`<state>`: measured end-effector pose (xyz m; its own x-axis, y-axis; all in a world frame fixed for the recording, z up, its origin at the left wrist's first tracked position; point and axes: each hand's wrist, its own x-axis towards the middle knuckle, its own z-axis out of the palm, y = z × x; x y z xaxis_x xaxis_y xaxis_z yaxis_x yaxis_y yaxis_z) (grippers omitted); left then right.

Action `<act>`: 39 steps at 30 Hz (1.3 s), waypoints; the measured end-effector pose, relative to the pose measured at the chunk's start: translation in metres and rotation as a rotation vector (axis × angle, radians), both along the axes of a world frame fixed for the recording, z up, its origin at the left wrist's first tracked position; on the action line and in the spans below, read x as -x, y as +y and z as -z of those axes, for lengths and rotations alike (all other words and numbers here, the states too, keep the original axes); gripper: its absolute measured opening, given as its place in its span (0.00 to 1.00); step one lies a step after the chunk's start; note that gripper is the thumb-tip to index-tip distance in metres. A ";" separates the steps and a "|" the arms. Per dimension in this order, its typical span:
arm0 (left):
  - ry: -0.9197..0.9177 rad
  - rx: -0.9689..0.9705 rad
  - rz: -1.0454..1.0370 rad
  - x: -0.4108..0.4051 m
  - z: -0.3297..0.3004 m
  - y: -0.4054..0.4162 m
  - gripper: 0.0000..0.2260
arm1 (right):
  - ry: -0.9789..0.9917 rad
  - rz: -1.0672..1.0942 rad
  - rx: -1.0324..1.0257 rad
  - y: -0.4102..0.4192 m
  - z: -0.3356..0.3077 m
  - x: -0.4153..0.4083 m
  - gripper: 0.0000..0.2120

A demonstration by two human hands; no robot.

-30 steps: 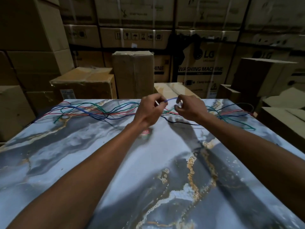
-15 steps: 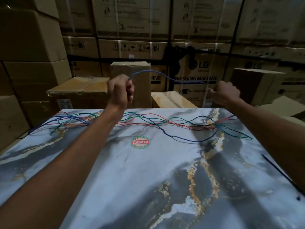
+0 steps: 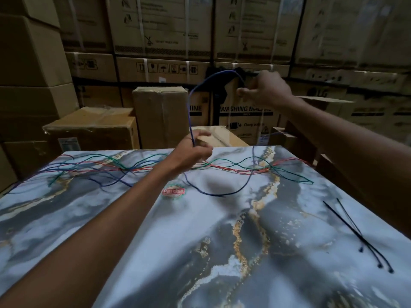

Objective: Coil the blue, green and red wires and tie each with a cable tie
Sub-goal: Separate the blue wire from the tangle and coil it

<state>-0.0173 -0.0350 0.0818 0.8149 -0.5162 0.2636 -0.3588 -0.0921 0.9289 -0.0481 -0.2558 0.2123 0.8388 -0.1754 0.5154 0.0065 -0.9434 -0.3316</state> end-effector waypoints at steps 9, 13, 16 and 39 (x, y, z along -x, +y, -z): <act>0.137 -0.024 0.032 0.035 0.012 -0.048 0.33 | 0.356 -0.162 -0.253 0.042 0.023 -0.002 0.16; 0.140 -0.137 0.095 0.042 0.029 -0.051 0.24 | 0.432 -0.203 -0.560 0.046 0.036 -0.008 0.18; 0.161 -0.221 0.142 0.041 0.036 -0.037 0.13 | 0.411 -0.185 -0.827 0.031 0.050 -0.014 0.18; 0.095 -0.356 0.020 0.055 0.009 0.024 0.13 | -0.183 -0.479 0.022 0.099 0.167 0.063 0.29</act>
<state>-0.0719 -0.0113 0.0726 0.8159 -0.5780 -0.0115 -0.2777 -0.4093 0.8691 -0.1113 -0.1571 0.0453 0.7180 0.2191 0.6607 0.4961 -0.8269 -0.2649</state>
